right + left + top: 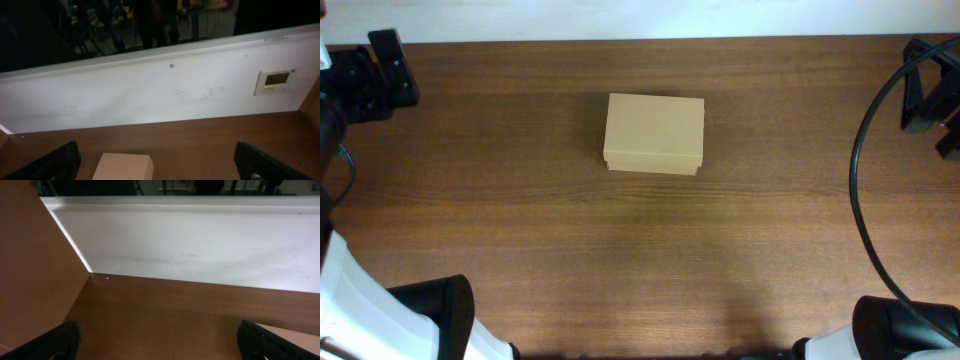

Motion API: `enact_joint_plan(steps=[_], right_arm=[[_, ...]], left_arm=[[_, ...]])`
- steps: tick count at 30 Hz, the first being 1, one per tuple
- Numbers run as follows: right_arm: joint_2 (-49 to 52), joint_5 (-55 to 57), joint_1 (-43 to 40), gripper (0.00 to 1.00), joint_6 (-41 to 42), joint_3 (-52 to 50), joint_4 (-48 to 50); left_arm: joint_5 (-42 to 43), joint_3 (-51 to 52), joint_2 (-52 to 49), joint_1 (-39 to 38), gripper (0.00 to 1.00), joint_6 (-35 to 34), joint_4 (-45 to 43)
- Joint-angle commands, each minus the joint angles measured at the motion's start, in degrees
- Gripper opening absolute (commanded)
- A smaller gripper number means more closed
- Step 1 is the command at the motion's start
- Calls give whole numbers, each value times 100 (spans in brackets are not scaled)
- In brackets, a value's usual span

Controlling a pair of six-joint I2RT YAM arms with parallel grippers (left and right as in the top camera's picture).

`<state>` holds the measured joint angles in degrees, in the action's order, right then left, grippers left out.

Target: Pack container

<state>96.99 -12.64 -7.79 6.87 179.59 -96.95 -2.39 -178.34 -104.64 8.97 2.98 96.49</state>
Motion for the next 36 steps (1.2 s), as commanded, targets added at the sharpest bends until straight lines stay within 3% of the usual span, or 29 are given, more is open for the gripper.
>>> enact_joint_plan(steps=[1,7,13,19,30,36], right_arm=[[-264,94,26,99,-28,-487,-35],[-1467,219,26,99,-26,-3359,531],[-3060,219,26,99,-26,-7060,2522],[-4258,216,26,99,-24,-9936,4358],[-5954,221,28,99,-26,-13724,7460],[-7639,352,26,99,-28,-15523,8780]], left_arm=[[0,24,-44,20,100,-76,15],[0,24,-44,20,100,-76,15],[0,24,-44,20,100,-76,15],[0,24,-44,20,100,-76,15],[0,24,-44,20,99,-76,15],[0,24,-44,20,100,-76,15]])
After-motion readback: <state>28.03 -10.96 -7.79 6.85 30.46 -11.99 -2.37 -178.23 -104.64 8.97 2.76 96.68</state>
